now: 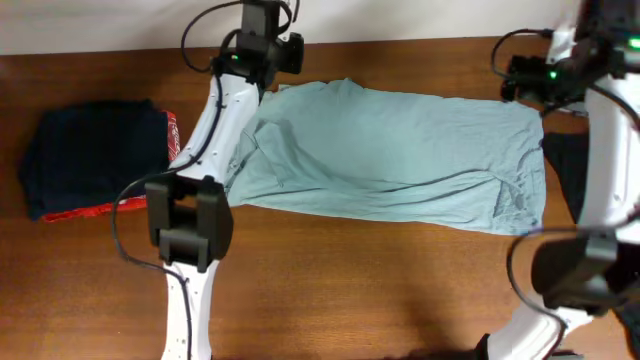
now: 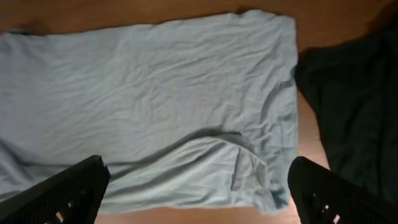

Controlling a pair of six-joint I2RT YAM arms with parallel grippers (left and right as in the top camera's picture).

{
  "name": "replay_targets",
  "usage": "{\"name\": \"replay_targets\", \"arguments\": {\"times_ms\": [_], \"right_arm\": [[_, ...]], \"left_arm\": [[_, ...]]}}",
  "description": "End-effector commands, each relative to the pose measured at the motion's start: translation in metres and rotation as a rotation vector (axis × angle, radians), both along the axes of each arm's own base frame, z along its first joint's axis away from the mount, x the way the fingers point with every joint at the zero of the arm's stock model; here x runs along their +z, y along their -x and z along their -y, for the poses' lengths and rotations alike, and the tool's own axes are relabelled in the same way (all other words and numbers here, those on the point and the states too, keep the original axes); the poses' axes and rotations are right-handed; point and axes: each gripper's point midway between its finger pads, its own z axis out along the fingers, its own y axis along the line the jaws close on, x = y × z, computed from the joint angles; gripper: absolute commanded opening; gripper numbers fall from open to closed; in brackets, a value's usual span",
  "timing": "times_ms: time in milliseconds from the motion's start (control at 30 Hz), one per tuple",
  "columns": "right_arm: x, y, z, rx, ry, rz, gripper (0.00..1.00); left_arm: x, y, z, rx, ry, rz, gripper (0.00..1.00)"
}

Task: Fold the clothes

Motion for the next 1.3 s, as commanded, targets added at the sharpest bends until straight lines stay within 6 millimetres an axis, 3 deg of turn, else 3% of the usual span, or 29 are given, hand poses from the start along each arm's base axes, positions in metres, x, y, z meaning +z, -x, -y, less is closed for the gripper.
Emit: {"name": "replay_targets", "arguments": {"times_ms": [0,167,367,567,700,933,1033,1167,1267], "right_arm": [[-0.025,-0.01,0.011,-0.016,0.012,-0.049,0.96],[-0.039,-0.015,0.029,-0.05,0.008,-0.061,0.96],[-0.037,-0.012,0.064,-0.122,0.014,-0.032,0.98],[-0.035,-0.013,0.076,-0.12,0.008,-0.008,0.98],[-0.035,-0.014,0.079,-0.125,0.01,-0.001,0.98],[-0.04,-0.015,0.08,-0.111,0.017,-0.012,0.98],[-0.047,-0.019,0.082,-0.11,0.016,-0.017,0.98],[-0.059,-0.026,0.085,-0.11,0.013,-0.022,0.98],[-0.074,-0.037,0.088,-0.109,0.013,-0.018,0.98]], "left_arm": [[-0.018,-0.014,0.007,-0.009,-0.01,0.032,0.37],[-0.049,-0.016,0.014,-0.02,-0.017,0.001,0.37],[-0.121,-0.009,0.017,-0.041,-0.043,-0.116,0.38],[-0.151,-0.006,0.016,-0.043,-0.058,-0.155,0.38],[-0.155,-0.006,0.016,-0.049,-0.066,-0.159,0.36],[-0.172,0.011,0.003,-0.02,-0.123,-0.254,0.01],[-0.173,0.015,-0.008,0.017,-0.17,-0.278,0.0],[-0.148,0.013,-0.017,0.039,-0.187,-0.293,0.0],[-0.11,0.01,-0.023,0.073,-0.159,-0.289,0.0]]}}
